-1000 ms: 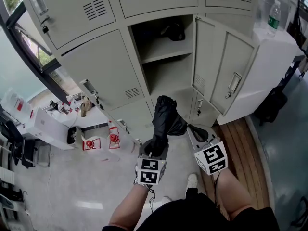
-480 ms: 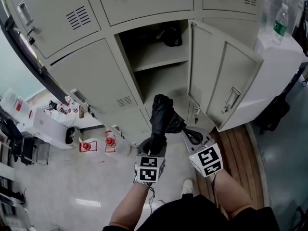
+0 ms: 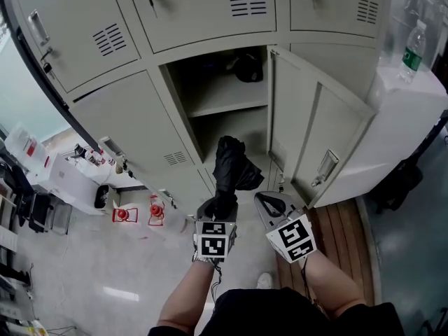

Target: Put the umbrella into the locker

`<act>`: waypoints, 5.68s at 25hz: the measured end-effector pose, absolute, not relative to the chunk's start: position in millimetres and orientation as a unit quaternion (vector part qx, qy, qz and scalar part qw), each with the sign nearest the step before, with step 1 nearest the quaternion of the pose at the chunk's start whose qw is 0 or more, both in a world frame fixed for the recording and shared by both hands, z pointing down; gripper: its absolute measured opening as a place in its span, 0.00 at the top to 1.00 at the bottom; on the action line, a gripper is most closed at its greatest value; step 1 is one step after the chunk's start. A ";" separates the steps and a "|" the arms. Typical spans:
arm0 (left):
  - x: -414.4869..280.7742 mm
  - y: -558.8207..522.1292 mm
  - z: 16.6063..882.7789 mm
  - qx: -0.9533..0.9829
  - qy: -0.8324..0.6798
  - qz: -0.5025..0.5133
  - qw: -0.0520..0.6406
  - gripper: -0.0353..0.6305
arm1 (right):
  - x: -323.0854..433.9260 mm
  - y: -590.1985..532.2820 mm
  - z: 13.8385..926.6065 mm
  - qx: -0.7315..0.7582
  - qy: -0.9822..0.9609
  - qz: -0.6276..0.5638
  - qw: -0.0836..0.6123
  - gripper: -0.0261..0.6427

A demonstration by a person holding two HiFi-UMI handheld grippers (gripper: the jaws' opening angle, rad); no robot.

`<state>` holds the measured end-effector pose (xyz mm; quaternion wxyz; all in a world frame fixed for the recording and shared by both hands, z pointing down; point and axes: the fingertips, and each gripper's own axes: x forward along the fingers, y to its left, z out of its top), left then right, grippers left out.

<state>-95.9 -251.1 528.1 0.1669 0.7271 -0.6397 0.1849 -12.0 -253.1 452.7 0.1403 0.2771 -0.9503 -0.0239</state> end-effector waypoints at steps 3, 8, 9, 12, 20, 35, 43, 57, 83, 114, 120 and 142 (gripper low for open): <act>-93.7 -258.9 526.2 0.721 -0.646 0.184 0.170 0.61 | -10.3 -255.7 449.8 0.271 -0.953 -0.026 0.136 0.88; -95.1 -270.3 525.4 0.713 -0.652 0.192 0.172 0.61 | -5.4 -259.3 449.1 0.272 -0.953 -0.019 0.130 0.88; -95.8 -272.7 524.7 0.713 -0.652 0.193 0.171 0.61 | -4.8 -259.4 450.0 0.271 -0.953 -0.018 0.131 0.88; -98.5 -280.5 522.4 0.713 -0.652 0.194 0.170 0.61 | -5.5 -259.3 453.6 0.270 -0.953 -0.016 0.134 0.88; -105.7 -312.3 525.5 0.722 -0.640 0.204 0.168 0.61 | -15.4 -274.5 458.5 0.286 -0.948 -0.016 0.138 0.88; -125.2 -379.7 533.3 0.734 -0.617 0.224 0.172 0.61 | -45.9 -328.6 463.6 0.305 -0.939 -0.012 0.155 0.88; -131.0 -407.7 533.6 0.734 -0.612 0.238 0.174 0.61 | -53.4 -344.0 458.6 0.313 -0.937 -0.015 0.152 0.88; -133.3 -456.2 533.7 0.735 -0.606 0.253 0.166 0.61 | -47.4 -364.3 460.2 0.329 -0.931 -0.017 0.158 0.88; -145.7 -526.3 552.0 0.727 -0.600 0.288 0.166 0.61 | -58.7 -389.8 471.2 0.340 -0.925 -0.003 0.172 0.88; -151.5 -538.7 573.5 0.726 -0.594 0.330 0.107 0.55 | -75.1 -391.7 485.4 0.342 -0.922 0.024 0.178 0.88; -148.3 -528.5 565.4 0.726 -0.604 0.319 0.074 0.55 | -71.8 -386.9 486.5 0.340 -0.923 0.026 0.178 0.88; -133.8 -449.9 521.7 0.716 -0.644 0.270 0.015 0.55 | -63.7 -338.0 487.5 0.300 -0.937 0.030 0.174 0.88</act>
